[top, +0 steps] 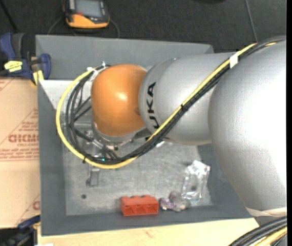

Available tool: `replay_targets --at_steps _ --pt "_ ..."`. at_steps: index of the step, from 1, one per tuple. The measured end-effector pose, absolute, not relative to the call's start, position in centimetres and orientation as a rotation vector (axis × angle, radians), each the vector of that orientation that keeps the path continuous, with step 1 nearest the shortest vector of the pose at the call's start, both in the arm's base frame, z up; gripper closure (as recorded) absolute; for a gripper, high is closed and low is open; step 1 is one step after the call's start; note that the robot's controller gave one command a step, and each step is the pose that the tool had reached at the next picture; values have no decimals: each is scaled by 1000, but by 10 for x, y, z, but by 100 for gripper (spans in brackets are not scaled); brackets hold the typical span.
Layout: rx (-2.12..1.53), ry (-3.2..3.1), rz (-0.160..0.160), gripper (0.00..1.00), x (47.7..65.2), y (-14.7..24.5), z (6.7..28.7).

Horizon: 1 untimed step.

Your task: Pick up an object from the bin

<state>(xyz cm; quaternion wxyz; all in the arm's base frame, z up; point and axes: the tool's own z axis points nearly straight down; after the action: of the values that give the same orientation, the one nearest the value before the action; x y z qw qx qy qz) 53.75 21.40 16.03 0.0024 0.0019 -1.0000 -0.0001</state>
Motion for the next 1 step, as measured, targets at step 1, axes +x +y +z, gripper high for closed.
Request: replay_targets --at_steps 1 --pt "-14 -3137 7 0 493 129 140"
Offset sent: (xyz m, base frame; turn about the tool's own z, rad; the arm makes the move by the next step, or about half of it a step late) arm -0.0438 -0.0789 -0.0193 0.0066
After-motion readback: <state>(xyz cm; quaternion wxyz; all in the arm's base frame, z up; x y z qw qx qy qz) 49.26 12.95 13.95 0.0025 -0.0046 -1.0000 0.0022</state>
